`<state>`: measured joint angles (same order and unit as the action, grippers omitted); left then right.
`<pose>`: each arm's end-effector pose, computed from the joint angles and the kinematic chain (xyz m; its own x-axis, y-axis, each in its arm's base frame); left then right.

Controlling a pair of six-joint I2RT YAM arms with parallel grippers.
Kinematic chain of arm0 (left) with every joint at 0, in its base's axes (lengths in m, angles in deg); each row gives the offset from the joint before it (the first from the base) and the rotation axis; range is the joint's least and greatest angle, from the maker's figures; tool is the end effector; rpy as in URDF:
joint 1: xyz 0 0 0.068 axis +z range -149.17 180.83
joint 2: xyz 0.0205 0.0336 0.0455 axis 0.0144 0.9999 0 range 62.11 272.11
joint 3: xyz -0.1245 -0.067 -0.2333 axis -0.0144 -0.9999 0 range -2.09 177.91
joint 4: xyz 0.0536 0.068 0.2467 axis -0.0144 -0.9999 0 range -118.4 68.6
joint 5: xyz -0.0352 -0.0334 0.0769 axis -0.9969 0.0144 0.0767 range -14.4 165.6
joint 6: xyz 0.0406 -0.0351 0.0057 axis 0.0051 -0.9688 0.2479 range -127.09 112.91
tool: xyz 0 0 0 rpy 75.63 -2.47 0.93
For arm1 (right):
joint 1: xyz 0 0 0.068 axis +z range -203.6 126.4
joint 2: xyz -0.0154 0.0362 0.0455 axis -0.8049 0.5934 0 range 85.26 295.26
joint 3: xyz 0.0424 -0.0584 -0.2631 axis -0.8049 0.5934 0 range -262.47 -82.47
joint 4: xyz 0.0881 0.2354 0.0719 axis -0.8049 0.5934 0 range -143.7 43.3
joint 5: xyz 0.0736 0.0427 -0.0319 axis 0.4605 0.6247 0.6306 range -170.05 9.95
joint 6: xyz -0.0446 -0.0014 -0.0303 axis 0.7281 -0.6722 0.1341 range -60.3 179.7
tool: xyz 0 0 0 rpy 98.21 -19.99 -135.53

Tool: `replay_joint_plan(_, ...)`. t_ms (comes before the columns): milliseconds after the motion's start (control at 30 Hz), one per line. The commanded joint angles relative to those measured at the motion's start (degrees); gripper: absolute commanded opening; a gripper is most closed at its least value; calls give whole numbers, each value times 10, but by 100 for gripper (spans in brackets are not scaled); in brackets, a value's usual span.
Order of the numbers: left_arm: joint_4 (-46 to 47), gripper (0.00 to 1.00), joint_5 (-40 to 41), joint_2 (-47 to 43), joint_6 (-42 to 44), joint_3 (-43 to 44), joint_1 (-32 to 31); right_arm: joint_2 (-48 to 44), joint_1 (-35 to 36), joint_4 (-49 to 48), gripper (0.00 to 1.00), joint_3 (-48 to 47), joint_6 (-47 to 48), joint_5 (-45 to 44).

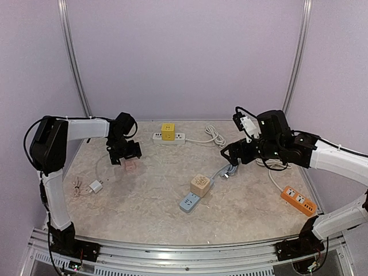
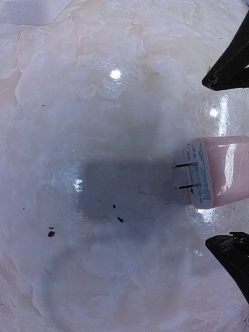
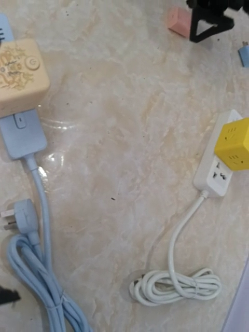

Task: Insert the plug
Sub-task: Pick up the plug at the center of the board.

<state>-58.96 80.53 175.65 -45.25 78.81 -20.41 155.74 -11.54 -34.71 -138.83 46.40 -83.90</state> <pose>0.3751 -0.1425 0.1708 -0.8957 -0.3124 -0.3163 -0.2795 0.9490 -0.1457 0.2063 0.1829 0.3010 -0.5388 -0.1770 -0.8236 -0.5165 0.8418 0.1569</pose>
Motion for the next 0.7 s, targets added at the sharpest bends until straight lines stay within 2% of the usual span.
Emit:
replay_joint_plan(0, -47, 90, 6, 35, 18, 33, -10, -15, -3, 5, 96, 9, -6, -4)
replay_joint_plan(100, -65, 87, 25, 52, 18, 47, -16, -20, -2, 3, 96, 11, -6, -5)
replay_joint_plan(667, -61, 52, 29, 67, 17, 55, -22, -26, -1, -30, 91, 38, -6, 33)
